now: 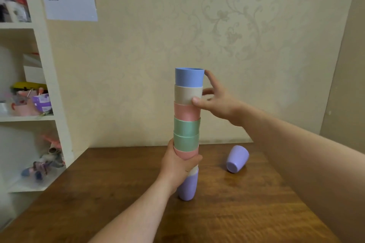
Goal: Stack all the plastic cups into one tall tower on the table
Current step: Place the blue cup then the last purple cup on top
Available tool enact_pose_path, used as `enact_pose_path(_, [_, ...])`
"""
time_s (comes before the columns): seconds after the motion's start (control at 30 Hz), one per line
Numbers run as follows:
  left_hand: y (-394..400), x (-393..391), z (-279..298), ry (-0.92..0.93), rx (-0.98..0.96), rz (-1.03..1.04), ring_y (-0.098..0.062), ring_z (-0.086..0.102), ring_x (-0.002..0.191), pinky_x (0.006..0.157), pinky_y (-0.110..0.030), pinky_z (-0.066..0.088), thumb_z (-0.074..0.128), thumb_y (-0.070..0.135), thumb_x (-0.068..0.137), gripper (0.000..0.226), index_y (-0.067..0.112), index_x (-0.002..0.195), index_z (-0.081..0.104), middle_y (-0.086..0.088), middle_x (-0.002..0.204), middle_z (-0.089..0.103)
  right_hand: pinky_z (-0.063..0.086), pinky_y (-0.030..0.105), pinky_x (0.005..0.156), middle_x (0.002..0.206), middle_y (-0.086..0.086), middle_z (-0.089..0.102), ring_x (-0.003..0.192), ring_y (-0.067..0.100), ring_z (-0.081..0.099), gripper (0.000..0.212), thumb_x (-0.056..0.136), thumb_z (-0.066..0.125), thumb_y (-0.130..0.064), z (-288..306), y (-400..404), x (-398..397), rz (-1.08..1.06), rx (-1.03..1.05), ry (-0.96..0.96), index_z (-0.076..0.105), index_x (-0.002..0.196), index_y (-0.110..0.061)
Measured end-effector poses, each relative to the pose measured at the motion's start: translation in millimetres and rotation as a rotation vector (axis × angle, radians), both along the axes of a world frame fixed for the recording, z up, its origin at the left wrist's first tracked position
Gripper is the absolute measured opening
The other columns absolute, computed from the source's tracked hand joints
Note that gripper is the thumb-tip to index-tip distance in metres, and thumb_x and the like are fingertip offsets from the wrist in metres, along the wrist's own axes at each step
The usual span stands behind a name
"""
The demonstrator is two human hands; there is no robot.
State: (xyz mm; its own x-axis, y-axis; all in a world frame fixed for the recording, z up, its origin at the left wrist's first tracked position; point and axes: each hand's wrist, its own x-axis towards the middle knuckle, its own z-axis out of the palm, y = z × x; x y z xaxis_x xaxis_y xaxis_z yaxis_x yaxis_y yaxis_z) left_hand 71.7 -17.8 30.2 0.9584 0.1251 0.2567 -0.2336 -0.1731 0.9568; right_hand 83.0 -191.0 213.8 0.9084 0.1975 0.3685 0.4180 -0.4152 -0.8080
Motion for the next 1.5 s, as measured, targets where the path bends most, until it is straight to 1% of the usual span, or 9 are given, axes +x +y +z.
enact_pose_path(0.17, [-3, 9, -9, -0.027, -0.061, 0.034, -0.013, 0.077, 0.104, 0.093, -0.044, 0.064, 0.102, 0.038, 0.053, 0.085, 0.035, 0.128, 0.061, 0.009, 0.115, 0.078, 0.051, 0.035, 0.087, 0.126, 0.010, 0.060, 0.104, 0.027, 0.065, 0.092, 0.086, 0.089, -0.036, -86, -95, 21, -0.411, -0.186, 0.202, 0.039, 0.163, -0.029])
enact_pose_path(0.27, [-4, 16, -14, -0.032, -0.079, 0.022, -0.012, 0.078, 0.099, 0.087, -0.038, 0.062, 0.103, 0.023, 0.061, 0.076, 0.031, 0.124, 0.062, 0.007, 0.111, 0.080, 0.051, 0.042, 0.105, 0.141, 0.015, 0.063, 0.127, 0.037, 0.062, 0.082, 0.091, 0.083, -0.035, -146, -133, 41, -0.623, -0.182, 0.314, 0.045, 0.160, -0.013])
enact_pose_path(0.5, [-2, 34, -16, -0.028, -0.076, -0.005, -0.012, 0.078, 0.103, 0.095, -0.043, 0.064, 0.103, 0.026, 0.062, 0.081, 0.032, 0.131, 0.061, 0.007, 0.115, 0.080, 0.028, 0.058, 0.124, 0.176, 0.013, 0.023, 0.157, 0.048, 0.028, 0.150, 0.051, 0.057, -0.105, -249, -163, 129, -0.693, 0.111, 0.649, -0.004, 0.170, -0.037])
enact_pose_path(0.7, [-1, 44, -15, -0.043, -0.068, 0.001, -0.009, 0.078, 0.104, 0.097, -0.043, 0.064, 0.103, 0.025, 0.065, 0.081, 0.030, 0.134, 0.061, 0.008, 0.117, 0.080, 0.040, 0.040, 0.120, 0.168, 0.011, 0.042, 0.148, 0.035, 0.047, 0.100, 0.086, 0.076, -0.051, -216, -106, 113, -0.491, -0.348, 0.617, 0.027, 0.169, -0.025])
enact_pose_path(0.9, [-4, 44, -14, -0.043, -0.067, 0.032, -0.015, 0.077, 0.108, 0.099, -0.048, 0.063, 0.101, 0.038, 0.056, 0.089, 0.032, 0.134, 0.061, 0.008, 0.118, 0.080, 0.049, 0.045, 0.113, 0.169, 0.006, 0.037, 0.146, 0.034, 0.048, 0.116, 0.078, 0.086, -0.038, -185, -72, 78, -0.283, -0.742, 0.596, 0.013, 0.170, -0.042])
enact_pose_path(0.97, [-4, 40, -13, -0.040, -0.073, 0.034, -0.013, 0.077, 0.107, 0.097, -0.044, 0.063, 0.102, 0.036, 0.057, 0.088, 0.033, 0.134, 0.060, 0.009, 0.118, 0.080, 0.050, 0.041, 0.111, 0.165, 0.009, 0.044, 0.143, 0.031, 0.052, 0.115, 0.075, 0.089, -0.033, -183, -78, 68, -0.330, -0.598, 0.592, 0.024, 0.169, -0.026])
enact_pose_path(1.1, [-5, 33, -6, -0.021, -0.063, 0.036, -0.003, 0.077, 0.099, 0.088, -0.032, 0.061, 0.103, 0.021, 0.066, 0.081, 0.031, 0.133, 0.059, 0.009, 0.118, 0.079, 0.065, 0.047, 0.085, 0.110, 0.011, 0.073, 0.096, 0.029, 0.072, 0.051, 0.074, 0.091, -0.020, -132, -76, 53, -0.434, 0.053, 0.318, 0.063, 0.116, -0.014])
enact_pose_path(1.3, [-8, 27, -1, 0.016, -0.052, 0.070, -0.013, 0.078, 0.100, 0.092, -0.042, 0.064, 0.101, 0.036, 0.054, 0.088, 0.032, 0.132, 0.060, 0.008, 0.111, 0.080, 0.049, 0.036, 0.073, 0.106, -0.001, 0.068, 0.087, 0.020, 0.065, 0.050, 0.079, 0.091, -0.028, 17, -48, 24, -0.265, 0.623, 0.015, 0.060, 0.118, -0.023])
enact_pose_path(1.5, [-11, 13, 1, 0.021, -0.048, 0.077, -0.014, 0.075, 0.103, 0.096, -0.043, 0.062, 0.099, 0.036, 0.055, 0.092, 0.032, 0.136, 0.056, 0.009, 0.116, 0.076, 0.065, 0.034, 0.075, 0.123, 0.004, 0.073, 0.098, 0.021, 0.076, 0.067, 0.089, 0.087, -0.020, 85, -9, -1, 0.041, 0.944, -0.013, 0.048, 0.143, -0.028])
